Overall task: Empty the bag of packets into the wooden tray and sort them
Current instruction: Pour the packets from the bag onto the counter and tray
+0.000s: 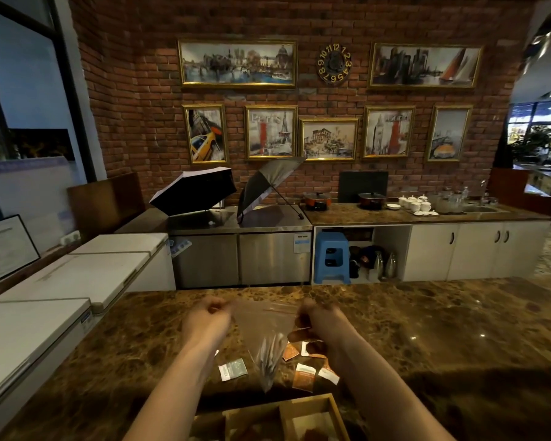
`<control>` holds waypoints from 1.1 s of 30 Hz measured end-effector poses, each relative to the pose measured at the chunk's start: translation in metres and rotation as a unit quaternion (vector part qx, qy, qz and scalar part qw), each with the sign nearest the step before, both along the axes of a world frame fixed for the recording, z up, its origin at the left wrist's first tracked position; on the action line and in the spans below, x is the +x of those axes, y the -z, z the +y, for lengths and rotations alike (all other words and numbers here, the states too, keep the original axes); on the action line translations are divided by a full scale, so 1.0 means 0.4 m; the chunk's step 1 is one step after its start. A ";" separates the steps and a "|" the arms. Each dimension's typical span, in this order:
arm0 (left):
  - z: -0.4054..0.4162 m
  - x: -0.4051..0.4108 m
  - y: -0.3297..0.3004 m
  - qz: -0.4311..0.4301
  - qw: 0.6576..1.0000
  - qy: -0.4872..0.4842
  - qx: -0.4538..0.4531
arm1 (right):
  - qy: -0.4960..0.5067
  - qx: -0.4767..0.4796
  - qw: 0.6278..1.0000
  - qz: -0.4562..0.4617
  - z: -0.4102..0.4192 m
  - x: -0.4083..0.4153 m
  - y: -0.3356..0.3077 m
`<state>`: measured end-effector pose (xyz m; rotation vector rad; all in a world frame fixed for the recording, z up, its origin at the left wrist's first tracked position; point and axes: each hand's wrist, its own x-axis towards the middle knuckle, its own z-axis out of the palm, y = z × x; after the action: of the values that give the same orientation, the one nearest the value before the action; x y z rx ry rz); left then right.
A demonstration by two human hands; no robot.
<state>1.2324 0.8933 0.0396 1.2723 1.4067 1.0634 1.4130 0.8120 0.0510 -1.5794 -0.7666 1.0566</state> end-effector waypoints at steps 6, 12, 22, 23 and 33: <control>-0.002 0.022 -0.004 -0.004 1.000 0.011 -0.003 | -0.019 0.009 1.000 0.021 0.002 0.009 0.028; -0.024 0.034 -0.030 -0.108 0.992 0.041 -0.048 | -0.065 -0.090 0.990 0.092 -0.010 0.052 0.138; -0.015 0.049 -0.069 -0.350 0.928 0.083 -0.096 | -0.155 0.061 0.918 0.360 -0.030 0.023 0.221; -0.015 0.047 -0.066 -0.361 0.924 0.078 -0.101 | -0.141 0.082 0.910 0.380 -0.026 0.022 0.228; -0.024 -0.022 0.044 -0.243 0.960 0.059 -0.123 | -0.079 0.087 0.927 0.356 -0.034 0.051 0.231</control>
<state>1.2238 0.8838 0.0219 0.8299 1.0348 0.9992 1.4333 0.7983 -0.0416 -0.8817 -0.4645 1.5091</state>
